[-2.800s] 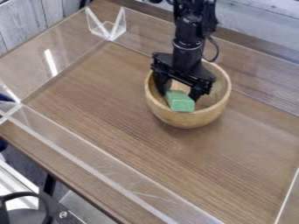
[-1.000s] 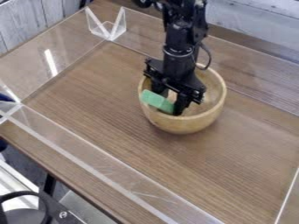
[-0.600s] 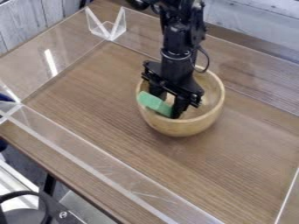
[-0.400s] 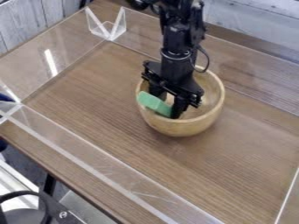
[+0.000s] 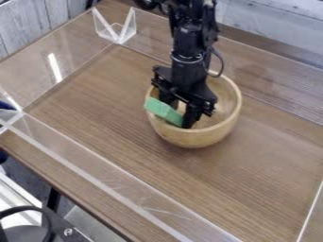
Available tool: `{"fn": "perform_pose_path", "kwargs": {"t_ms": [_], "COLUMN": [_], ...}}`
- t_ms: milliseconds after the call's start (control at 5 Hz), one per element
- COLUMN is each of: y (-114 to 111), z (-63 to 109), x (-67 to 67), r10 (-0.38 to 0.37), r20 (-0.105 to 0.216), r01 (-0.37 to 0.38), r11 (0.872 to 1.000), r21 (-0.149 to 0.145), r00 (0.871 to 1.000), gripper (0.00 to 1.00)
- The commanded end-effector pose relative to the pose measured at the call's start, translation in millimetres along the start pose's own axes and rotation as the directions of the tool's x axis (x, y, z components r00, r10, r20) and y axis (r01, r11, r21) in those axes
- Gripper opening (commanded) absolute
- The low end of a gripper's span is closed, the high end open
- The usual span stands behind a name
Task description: Remove the green block from inside the brown bowl and put it on the table
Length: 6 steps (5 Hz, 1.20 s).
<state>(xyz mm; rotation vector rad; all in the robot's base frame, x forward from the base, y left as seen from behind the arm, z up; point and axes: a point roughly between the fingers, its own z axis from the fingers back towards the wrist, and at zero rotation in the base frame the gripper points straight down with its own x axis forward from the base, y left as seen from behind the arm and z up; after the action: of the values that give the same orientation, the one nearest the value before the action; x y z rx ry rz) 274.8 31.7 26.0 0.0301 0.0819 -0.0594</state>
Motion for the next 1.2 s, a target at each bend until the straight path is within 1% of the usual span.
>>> {"fn": "perform_pose_path", "kwargs": {"t_ms": [0,400,600,800,1000], "y": [13.0,35.5,49.0,48.9,51.6], "z": [14.1,17.1,12.7,10.5,11.4], "x": [-6.0,-8.2,-2.7,8.0,6.4], "r10": [0.034,0.12,0.147,0.147,0.133], "r20": [0.018,-0.017,-0.03,-0.039,-0.042], "r01": [-0.034,-0.121,-0.148,-0.147,-0.133], "r11": [0.999,0.991,0.989,0.989,0.991], "r21": [-0.011,-0.054,-0.018,0.011,-0.007], "r00": [0.999,0.993,0.989,0.988,0.99], "gripper": [0.0,0.0,0.0,0.0,0.0]}}
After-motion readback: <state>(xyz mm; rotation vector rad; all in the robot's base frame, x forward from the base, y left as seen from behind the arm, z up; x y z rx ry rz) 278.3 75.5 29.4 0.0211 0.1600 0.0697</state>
